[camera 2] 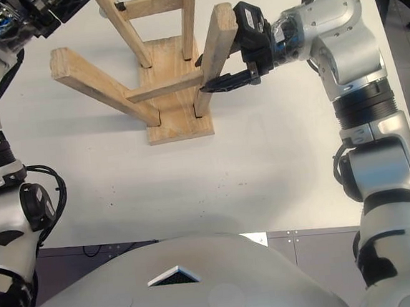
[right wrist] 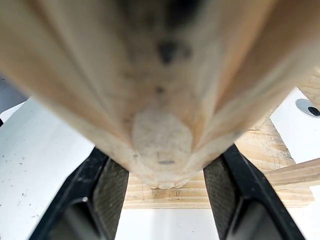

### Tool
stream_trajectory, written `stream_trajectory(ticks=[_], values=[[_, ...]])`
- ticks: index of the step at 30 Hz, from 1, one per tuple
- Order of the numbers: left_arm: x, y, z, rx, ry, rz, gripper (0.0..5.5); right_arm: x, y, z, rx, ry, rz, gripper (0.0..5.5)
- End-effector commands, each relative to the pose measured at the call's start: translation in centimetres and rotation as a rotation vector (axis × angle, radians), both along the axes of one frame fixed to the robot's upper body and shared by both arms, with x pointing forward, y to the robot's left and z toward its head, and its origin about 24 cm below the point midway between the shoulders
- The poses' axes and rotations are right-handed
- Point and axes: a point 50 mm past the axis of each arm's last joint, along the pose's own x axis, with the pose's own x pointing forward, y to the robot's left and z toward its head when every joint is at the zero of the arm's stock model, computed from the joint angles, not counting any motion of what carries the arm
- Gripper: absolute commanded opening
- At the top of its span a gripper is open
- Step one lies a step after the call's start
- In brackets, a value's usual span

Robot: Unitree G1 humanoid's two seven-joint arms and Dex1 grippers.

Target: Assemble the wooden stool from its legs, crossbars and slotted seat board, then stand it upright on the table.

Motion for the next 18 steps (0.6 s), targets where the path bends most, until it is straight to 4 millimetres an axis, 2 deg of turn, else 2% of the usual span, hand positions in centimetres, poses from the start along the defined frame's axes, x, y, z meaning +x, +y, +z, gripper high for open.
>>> stream_trajectory(ticks=[1,4,6,8,12,15,17,18], values=[[-1.1,-5.9,9.5,0.128,-0.280,-0.450,5.40,-1.5,-2.1,-7.6,-0.491,0.142,-0.105,2.02],[-2.0,-8.5,11.2,0.235,-0.305,-0.656,5.40,-1.8,-2.1,-8.1,-0.480,0.166,-0.115,2.02],[-2.4,-10.4,10.9,0.327,-0.268,-0.795,5.40,-1.8,-2.0,-8.2,-0.475,0.170,-0.123,2.02],[-2.7,-12.0,10.5,0.379,-0.146,-0.923,5.40,-1.8,-1.9,-8.2,-0.467,0.167,-0.133,2.02],[-3.3,-14.0,10.2,0.473,-0.044,-1.104,5.40,-1.6,-1.3,-8.1,-0.443,0.155,-0.143,2.02],[-2.9,-14.1,11.0,0.553,-0.132,-1.027,5.40,-1.6,-0.4,-8.0,-0.418,0.149,-0.135,2.02],[-1.3,-12.6,11.0,0.583,-0.155,-0.833,5.40,-1.6,0.2,-8.1,-0.404,0.143,-0.127,2.02],[-0.3,-10.8,11.1,0.561,-0.137,-0.706,5.40,-1.6,0.5,-8.1,-0.398,0.139,-0.126,2.02]])
